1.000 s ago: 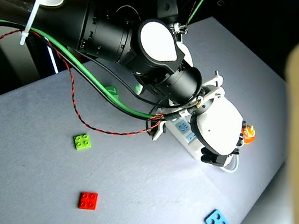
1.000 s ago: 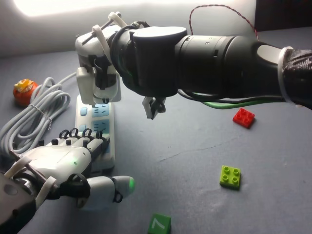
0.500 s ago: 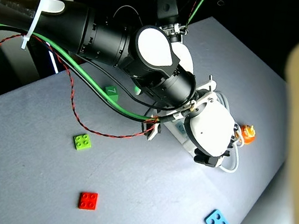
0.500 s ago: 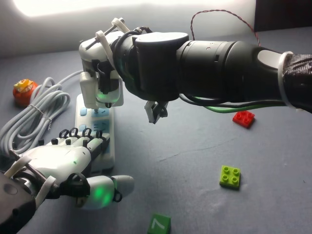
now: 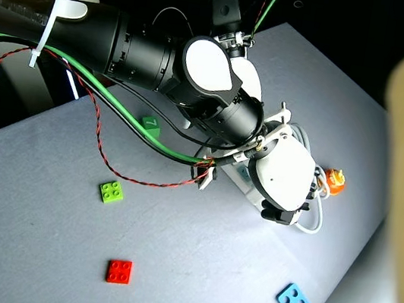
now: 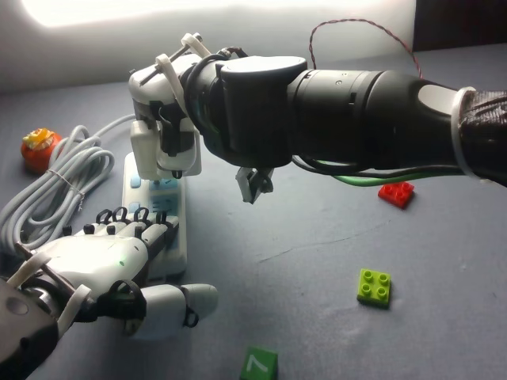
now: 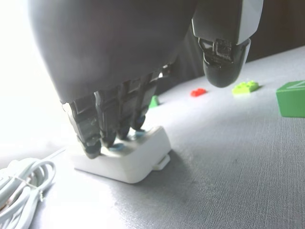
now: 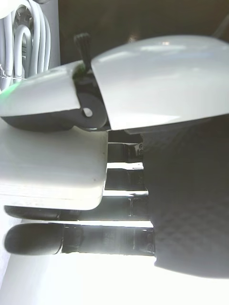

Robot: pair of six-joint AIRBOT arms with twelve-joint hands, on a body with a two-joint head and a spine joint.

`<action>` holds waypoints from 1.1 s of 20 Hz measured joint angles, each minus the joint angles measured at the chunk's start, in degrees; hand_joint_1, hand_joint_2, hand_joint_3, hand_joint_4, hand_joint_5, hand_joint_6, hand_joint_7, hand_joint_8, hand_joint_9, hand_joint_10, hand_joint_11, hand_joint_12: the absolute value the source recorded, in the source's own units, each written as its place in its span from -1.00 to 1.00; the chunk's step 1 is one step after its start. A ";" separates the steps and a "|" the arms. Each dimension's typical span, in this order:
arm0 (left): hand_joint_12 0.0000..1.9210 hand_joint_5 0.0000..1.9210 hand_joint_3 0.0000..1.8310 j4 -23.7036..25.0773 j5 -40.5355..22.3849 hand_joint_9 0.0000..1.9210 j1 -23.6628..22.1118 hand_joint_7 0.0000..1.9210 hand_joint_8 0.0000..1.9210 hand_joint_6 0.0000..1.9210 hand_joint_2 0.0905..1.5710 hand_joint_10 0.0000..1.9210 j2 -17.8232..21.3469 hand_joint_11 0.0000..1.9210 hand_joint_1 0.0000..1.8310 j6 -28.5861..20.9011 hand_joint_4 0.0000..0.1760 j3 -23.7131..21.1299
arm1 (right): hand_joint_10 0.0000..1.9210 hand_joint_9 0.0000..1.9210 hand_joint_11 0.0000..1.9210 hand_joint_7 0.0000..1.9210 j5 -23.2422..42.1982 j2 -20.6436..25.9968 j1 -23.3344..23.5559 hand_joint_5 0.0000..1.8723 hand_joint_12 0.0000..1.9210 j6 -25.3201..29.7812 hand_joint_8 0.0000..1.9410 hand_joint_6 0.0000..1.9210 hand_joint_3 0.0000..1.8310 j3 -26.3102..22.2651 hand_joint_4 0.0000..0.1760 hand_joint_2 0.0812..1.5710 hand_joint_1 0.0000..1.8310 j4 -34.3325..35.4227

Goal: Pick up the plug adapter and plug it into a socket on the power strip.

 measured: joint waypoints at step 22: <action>-1.00 -1.00 -1.00 0.07 -0.13 -1.00 0.02 -1.00 -1.00 -1.00 0.49 -1.00 -0.46 -1.00 -1.00 0.02 -1.00 0.31 | 0.22 -0.05 -0.26 0.07 1.75 -1.51 -1.40 -0.04 0.26 -2.16 -0.10 0.12 -1.00 1.11 -1.00 0.38 0.50 -1.38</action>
